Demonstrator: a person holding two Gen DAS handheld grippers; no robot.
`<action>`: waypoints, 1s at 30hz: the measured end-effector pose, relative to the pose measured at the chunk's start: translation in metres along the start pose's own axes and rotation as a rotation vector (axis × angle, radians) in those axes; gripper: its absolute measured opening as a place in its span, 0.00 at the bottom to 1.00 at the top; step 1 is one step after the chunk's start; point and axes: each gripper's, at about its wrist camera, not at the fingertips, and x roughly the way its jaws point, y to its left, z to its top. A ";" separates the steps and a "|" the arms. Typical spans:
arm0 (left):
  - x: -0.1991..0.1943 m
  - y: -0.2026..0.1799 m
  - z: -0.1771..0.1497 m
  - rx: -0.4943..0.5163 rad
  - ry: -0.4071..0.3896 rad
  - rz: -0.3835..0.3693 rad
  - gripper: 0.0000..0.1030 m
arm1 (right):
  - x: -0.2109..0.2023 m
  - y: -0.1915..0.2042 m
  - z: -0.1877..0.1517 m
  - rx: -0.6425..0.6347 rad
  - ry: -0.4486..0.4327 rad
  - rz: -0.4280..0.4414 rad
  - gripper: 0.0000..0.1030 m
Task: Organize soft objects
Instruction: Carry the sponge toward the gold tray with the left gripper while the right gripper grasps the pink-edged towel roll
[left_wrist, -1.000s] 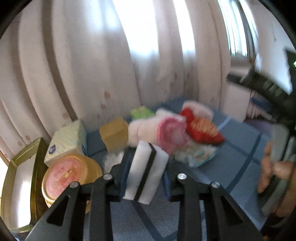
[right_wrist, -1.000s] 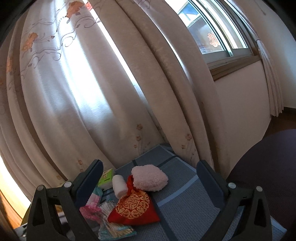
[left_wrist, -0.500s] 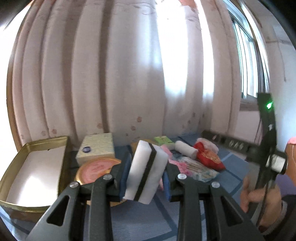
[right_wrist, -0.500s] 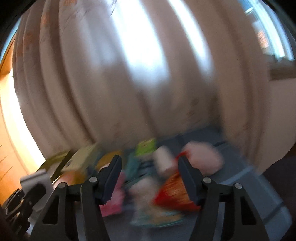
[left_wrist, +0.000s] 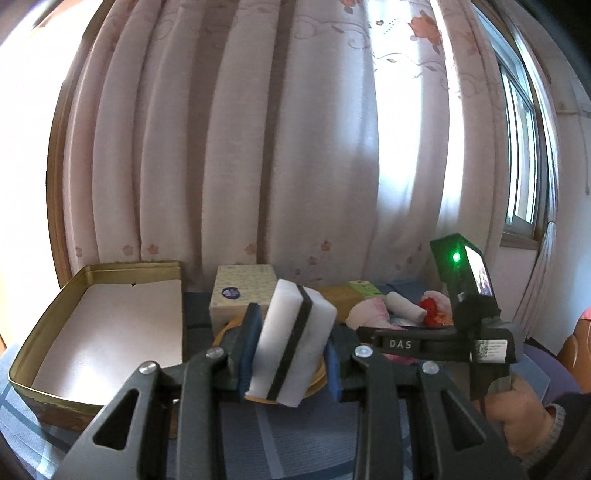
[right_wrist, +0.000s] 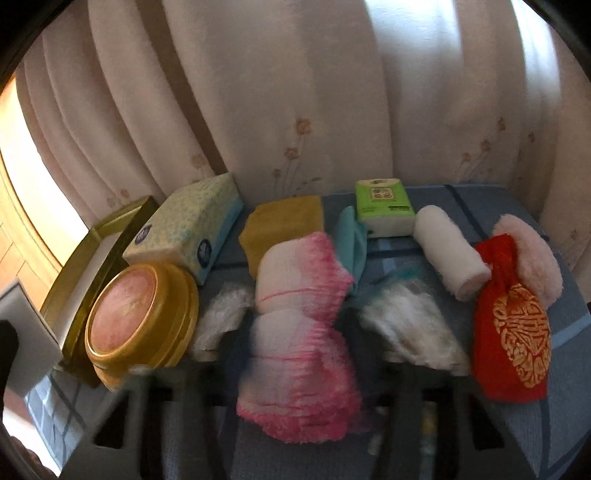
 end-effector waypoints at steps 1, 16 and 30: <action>0.000 0.002 0.000 -0.001 0.001 0.002 0.29 | -0.002 0.001 -0.001 -0.003 -0.005 -0.004 0.37; -0.023 0.059 0.006 -0.081 -0.070 0.112 0.29 | -0.088 0.081 -0.007 -0.099 -0.434 0.113 0.34; -0.036 0.158 0.010 -0.186 -0.068 0.411 0.29 | -0.026 0.202 0.009 -0.212 -0.318 0.297 0.35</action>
